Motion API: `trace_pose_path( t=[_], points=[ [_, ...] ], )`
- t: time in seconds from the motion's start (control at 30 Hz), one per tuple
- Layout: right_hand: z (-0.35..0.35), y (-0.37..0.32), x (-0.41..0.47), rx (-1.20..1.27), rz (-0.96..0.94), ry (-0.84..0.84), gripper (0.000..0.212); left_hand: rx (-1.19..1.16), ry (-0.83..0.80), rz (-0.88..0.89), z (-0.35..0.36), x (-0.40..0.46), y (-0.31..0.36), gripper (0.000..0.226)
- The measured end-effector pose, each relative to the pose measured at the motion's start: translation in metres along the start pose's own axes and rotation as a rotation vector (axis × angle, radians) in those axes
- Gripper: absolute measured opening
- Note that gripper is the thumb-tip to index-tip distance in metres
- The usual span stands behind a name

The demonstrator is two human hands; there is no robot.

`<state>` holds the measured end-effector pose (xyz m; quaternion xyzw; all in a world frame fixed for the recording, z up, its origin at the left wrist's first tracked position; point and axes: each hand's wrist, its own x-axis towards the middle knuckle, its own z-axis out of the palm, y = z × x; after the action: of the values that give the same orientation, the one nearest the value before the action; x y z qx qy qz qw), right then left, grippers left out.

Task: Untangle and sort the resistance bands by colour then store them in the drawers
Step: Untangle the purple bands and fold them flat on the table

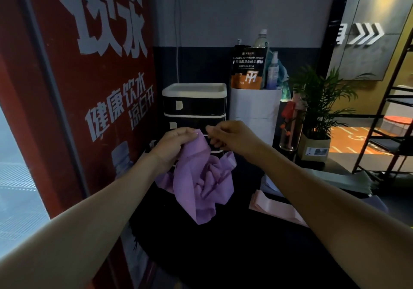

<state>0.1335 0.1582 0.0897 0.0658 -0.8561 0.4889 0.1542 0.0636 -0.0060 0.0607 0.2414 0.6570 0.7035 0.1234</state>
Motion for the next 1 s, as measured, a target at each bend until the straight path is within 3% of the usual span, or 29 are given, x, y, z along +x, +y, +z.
trace_pose_path(
  t=[0.17,0.37,0.57,0.67,0.8,0.87,1.0],
  points=[
    [0.002,-0.005,0.009,-0.211,-0.071,0.046,0.009,0.078,-0.02,0.038,0.005,-0.002,0.0,0.013],
    [0.005,-0.006,0.007,-0.222,-0.033,0.009,0.022,0.075,-0.014,0.115,0.01,-0.004,0.002,0.012],
    [-0.003,-0.002,0.01,-0.285,-0.119,0.131,0.01,0.105,-0.098,0.131,0.014,-0.006,0.003,0.027],
    [-0.012,0.005,0.011,-0.309,-0.108,0.252,0.011,0.27,-0.119,0.106,0.014,-0.006,-0.001,0.035],
    [-0.031,0.014,0.011,-0.217,0.02,0.461,0.013,0.479,-0.216,0.056,0.001,-0.012,-0.017,0.017],
    [-0.042,0.019,0.008,-0.156,0.071,0.559,0.014,0.678,-0.295,0.047,-0.008,-0.016,-0.028,0.005],
    [-0.055,0.03,-0.003,-0.215,0.138,0.645,0.017,1.044,-0.324,-0.051,-0.02,-0.016,-0.045,0.012]
  ],
)
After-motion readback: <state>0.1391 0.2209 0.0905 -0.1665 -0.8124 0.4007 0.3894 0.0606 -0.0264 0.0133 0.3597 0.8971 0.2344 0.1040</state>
